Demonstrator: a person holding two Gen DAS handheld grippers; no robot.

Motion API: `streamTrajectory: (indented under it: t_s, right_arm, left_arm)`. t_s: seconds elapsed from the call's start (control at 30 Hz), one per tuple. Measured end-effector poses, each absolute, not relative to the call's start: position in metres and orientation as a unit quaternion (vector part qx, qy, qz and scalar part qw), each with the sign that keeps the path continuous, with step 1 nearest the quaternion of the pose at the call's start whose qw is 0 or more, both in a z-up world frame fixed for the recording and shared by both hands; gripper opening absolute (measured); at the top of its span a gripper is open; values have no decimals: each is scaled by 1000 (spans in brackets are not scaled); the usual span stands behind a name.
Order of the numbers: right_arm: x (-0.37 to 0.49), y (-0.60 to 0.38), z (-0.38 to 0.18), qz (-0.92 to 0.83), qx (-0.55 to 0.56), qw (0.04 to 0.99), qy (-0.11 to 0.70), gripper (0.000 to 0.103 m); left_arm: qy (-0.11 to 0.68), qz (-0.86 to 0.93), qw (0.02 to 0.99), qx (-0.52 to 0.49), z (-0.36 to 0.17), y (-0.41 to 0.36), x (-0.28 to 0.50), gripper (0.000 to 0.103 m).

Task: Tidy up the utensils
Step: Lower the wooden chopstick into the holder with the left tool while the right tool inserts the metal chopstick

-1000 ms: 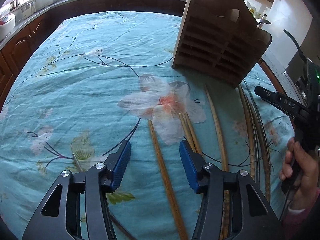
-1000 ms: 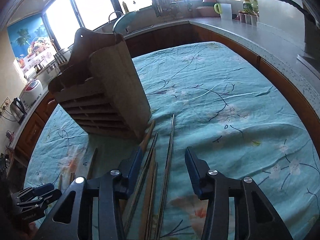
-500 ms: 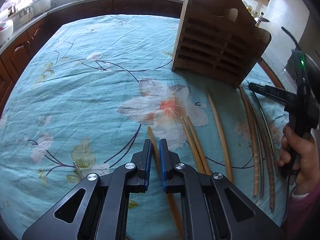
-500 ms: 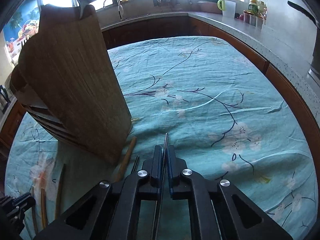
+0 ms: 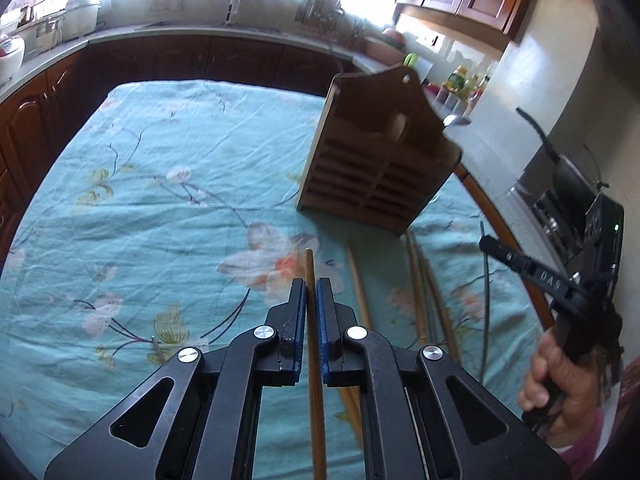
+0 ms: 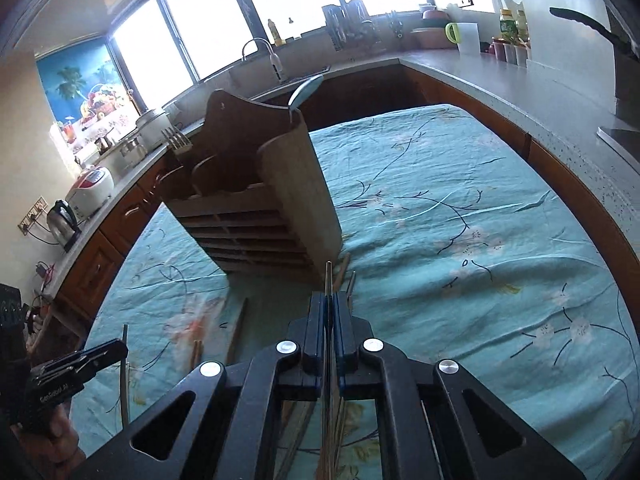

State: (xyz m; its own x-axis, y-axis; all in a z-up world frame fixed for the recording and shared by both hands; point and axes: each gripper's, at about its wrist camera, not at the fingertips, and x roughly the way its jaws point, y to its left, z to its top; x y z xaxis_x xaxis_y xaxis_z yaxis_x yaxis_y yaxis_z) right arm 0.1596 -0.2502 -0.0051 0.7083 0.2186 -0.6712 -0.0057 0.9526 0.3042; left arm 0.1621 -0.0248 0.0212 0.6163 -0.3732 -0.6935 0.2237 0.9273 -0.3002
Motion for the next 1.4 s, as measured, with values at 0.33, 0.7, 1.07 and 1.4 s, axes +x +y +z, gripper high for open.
streamTrajectory:
  t_s: [0.33,0.7,1.07,1.4]
  right_arm:
    - [126,-242,42,86,148,930,325,4]
    - [117,-241,84,98,151,946,269,4]
    - [125,-241,100,97,148,953,245,4]
    - [140,-244,123,88,146,961,216,4]
  left_arm:
    - [348,-187,912,-107,70,-15,149,4]
    - [307,-197,925,-107,102,-12,146,4]
    - [280,-195,934,-107,121,-10,157,4]
    - [241,-201,944,-102,152,-15,174,4]
